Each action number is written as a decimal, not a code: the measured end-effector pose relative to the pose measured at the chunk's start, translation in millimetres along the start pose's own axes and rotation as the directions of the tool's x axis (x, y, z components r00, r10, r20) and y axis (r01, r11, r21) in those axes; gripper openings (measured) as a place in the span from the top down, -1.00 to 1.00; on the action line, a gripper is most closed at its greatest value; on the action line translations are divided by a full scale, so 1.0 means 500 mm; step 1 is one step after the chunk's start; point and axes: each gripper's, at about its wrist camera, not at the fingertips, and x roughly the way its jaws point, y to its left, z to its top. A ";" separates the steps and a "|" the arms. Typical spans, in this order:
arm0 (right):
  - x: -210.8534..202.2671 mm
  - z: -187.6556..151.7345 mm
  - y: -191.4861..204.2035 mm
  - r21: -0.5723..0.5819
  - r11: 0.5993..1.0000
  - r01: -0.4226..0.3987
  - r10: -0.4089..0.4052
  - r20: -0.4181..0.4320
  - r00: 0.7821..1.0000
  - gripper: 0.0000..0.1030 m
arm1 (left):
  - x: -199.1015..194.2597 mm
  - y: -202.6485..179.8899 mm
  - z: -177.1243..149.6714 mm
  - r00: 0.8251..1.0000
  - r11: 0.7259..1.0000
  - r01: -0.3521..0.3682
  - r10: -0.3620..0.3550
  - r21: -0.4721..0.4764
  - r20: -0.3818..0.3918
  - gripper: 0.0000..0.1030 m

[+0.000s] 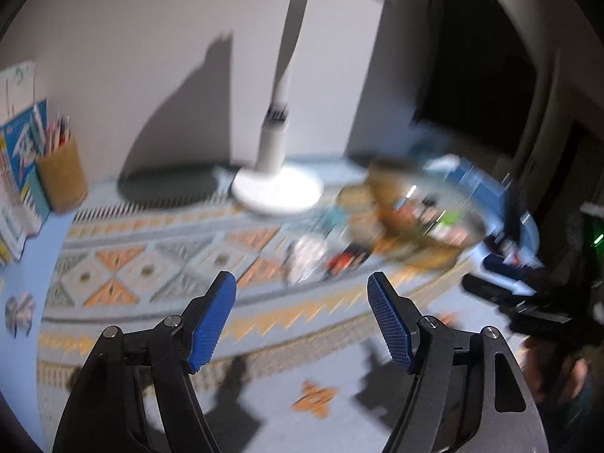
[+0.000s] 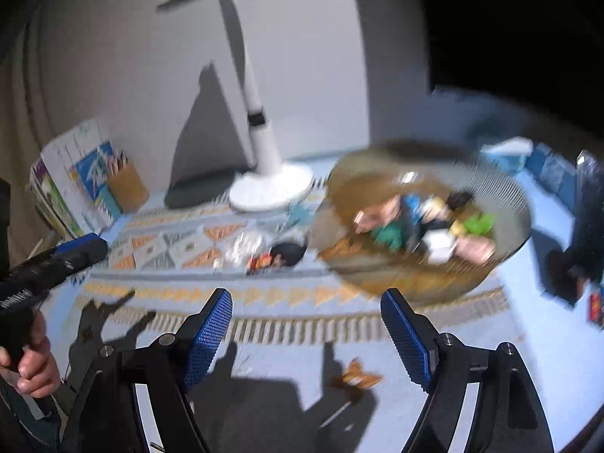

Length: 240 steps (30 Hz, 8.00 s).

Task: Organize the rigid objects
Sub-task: 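Move both open tools back toward the clear gear container and red figurine, then grasp the clear gear container with left tool while right tool reaches for red-clad figurine, then carry gear container and red figurine over the amber bowl and open both tools, then move both open tools back toward the clear cup and blue toy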

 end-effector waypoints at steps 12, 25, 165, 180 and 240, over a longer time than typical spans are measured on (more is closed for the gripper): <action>0.118 -0.068 -0.004 0.038 0.999 -0.017 0.023 -0.158 0.987 -0.55 | 0.114 0.060 -0.110 0.985 0.997 -0.056 0.046 -0.057 -0.169 -0.37; 0.137 -0.067 0.004 0.006 1.000 0.020 -0.018 -0.191 0.981 -0.58 | 0.124 0.013 -0.119 0.975 0.989 -0.121 0.134 0.082 -0.178 -0.37; -0.003 0.153 -0.408 0.304 0.935 0.181 -0.205 0.049 0.977 0.34 | 0.334 -0.437 0.188 0.978 0.959 0.191 -0.168 0.211 -0.120 0.20; -0.092 0.145 -0.377 0.329 0.936 0.124 -0.165 0.102 0.981 -0.18 | 0.240 -0.331 0.199 0.989 0.981 0.135 -0.126 0.139 -0.073 -0.28; 0.131 -0.051 -0.045 0.073 0.982 0.172 -0.157 -0.182 0.971 -0.63 | 0.117 0.053 -0.114 0.983 0.987 -0.124 0.108 -0.102 -0.150 -0.47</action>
